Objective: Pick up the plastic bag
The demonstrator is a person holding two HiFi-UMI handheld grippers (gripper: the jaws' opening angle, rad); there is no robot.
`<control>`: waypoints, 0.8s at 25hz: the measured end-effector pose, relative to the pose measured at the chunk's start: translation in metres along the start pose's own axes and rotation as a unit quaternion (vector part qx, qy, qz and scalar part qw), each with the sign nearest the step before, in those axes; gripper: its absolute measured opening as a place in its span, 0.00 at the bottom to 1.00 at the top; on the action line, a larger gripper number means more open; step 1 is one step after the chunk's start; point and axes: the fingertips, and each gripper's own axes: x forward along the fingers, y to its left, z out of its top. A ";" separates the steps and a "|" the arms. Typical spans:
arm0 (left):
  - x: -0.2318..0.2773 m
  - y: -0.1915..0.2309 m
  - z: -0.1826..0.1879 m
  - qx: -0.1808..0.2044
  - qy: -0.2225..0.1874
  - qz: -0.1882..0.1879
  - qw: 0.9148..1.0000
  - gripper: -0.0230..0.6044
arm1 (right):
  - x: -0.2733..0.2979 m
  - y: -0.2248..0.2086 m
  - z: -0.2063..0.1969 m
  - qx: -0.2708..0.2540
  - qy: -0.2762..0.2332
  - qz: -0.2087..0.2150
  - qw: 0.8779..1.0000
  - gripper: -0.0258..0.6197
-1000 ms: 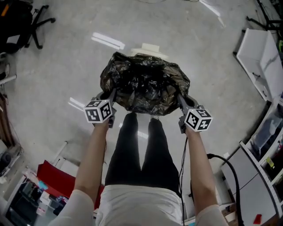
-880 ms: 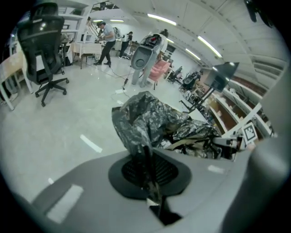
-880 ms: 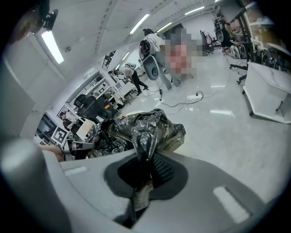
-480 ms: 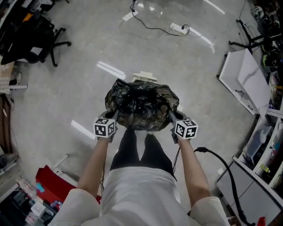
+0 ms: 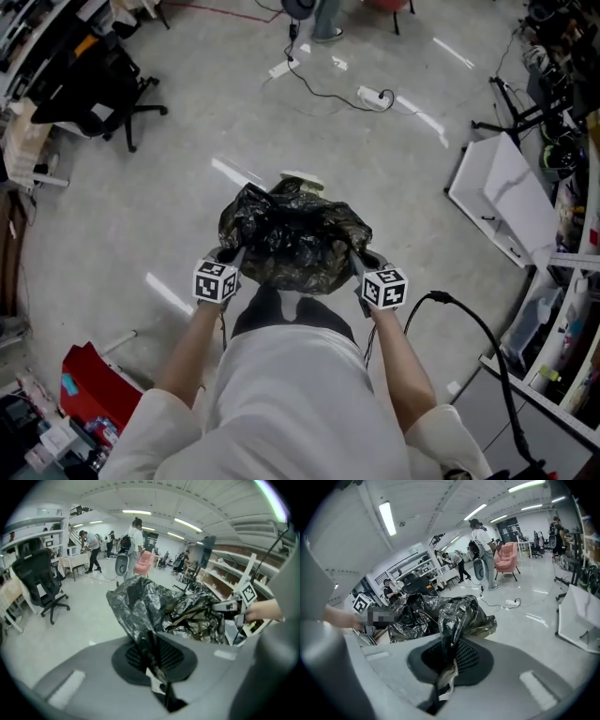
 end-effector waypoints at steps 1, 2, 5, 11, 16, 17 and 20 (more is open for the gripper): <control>-0.008 -0.005 0.002 0.002 -0.005 0.002 1.000 0.05 | -0.007 0.003 0.004 -0.006 -0.004 0.002 1.000 0.04; -0.015 -0.010 0.002 0.004 -0.011 0.004 1.000 0.05 | -0.014 0.006 0.008 -0.012 -0.009 0.005 1.000 0.04; -0.036 -0.025 -0.001 0.003 -0.026 0.007 1.000 0.05 | -0.032 0.019 0.016 -0.029 -0.017 0.017 0.999 0.04; -0.085 -0.035 0.007 -0.020 -0.060 0.004 0.998 0.05 | -0.063 0.051 0.044 -0.048 -0.050 0.029 0.997 0.04; -0.120 -0.028 0.016 -0.013 -0.084 -0.004 0.996 0.05 | -0.079 0.076 0.063 -0.049 -0.082 0.025 0.995 0.04; -0.126 -0.026 0.015 -0.011 -0.086 -0.007 0.996 0.05 | -0.082 0.082 0.063 -0.046 -0.087 0.022 0.995 0.04; -0.143 -0.021 0.015 -0.005 -0.097 -0.014 0.995 0.05 | -0.091 0.098 0.063 -0.031 -0.103 0.014 0.994 0.04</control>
